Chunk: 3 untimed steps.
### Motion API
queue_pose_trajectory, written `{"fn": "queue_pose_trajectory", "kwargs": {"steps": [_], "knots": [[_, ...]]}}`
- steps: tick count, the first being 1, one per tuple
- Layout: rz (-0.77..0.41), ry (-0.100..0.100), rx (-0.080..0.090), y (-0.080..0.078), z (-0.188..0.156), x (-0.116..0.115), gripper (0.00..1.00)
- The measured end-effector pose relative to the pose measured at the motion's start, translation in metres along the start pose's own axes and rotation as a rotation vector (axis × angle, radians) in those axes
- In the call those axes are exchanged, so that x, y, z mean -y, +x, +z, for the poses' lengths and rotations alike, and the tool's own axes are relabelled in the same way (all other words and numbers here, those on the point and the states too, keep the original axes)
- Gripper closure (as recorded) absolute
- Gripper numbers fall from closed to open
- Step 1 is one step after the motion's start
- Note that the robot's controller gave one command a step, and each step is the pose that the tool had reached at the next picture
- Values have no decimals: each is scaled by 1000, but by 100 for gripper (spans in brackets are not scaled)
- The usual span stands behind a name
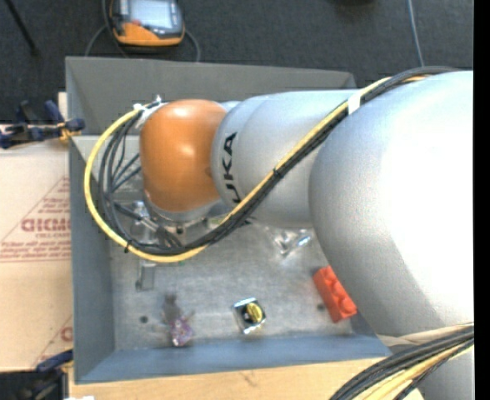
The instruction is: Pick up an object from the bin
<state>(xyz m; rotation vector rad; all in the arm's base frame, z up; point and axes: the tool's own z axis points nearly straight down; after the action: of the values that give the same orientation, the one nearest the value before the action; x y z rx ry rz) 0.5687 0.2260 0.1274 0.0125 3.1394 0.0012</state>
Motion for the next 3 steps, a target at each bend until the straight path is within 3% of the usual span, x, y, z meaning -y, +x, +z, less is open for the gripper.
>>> {"fn": "queue_pose_trajectory", "kwargs": {"steps": [1,2,3], "knots": [[-206,3,-5,43,59,58,0],[-358,0,11,85,55,107,0],[-358,-2,1,88,57,105,100]]}}
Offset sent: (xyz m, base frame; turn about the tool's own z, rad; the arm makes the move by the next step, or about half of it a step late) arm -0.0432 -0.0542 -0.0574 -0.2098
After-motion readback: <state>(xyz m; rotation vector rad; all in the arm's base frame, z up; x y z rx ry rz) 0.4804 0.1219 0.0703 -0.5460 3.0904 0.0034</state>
